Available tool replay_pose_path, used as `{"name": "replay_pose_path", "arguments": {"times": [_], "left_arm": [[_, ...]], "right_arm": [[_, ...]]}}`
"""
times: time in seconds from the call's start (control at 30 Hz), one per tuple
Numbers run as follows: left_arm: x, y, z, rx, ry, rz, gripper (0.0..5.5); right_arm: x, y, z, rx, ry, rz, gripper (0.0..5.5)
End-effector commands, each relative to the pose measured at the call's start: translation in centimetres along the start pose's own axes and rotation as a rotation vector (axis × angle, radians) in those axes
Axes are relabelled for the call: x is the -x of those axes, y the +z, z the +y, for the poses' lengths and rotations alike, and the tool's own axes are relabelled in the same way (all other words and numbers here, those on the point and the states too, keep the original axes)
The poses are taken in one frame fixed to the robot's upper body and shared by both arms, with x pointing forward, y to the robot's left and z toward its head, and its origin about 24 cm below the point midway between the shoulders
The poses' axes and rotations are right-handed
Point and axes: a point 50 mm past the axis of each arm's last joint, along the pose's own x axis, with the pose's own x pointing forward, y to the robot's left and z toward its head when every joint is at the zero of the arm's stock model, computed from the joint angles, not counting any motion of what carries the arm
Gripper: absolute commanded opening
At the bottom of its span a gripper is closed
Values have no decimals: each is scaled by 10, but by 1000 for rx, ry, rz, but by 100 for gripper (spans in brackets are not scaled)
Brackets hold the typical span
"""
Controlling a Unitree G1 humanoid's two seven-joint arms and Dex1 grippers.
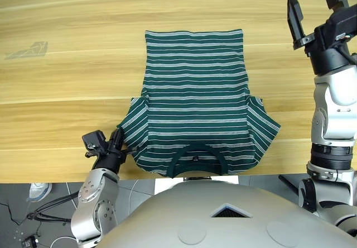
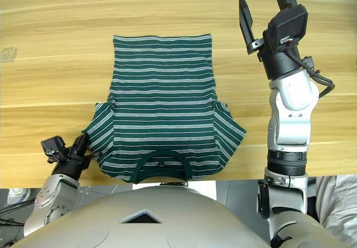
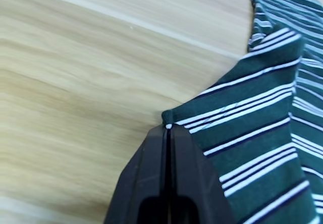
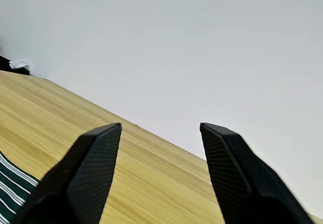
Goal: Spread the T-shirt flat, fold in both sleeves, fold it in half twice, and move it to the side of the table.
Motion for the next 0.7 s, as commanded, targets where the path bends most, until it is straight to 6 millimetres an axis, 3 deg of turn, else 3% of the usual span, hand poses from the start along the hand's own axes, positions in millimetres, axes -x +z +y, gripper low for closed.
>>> {"name": "replay_pose_path", "arguments": {"times": [0.03,0.23,0.33,0.7], "left_arm": [[0,-1,-4,-88,-26,-4,2],[7,11,-37,-224,-280,-141,2],[13,5,-52,-268,-425,-144,2],[25,-16,-84,-454,-708,-102,2]], "right_arm": [[1,-2,5,-6,12,11,288],[1,-2,5,-8,8,7,288],[2,-3,6,-10,9,8,288],[3,-5,7,-13,11,17,288]]}}
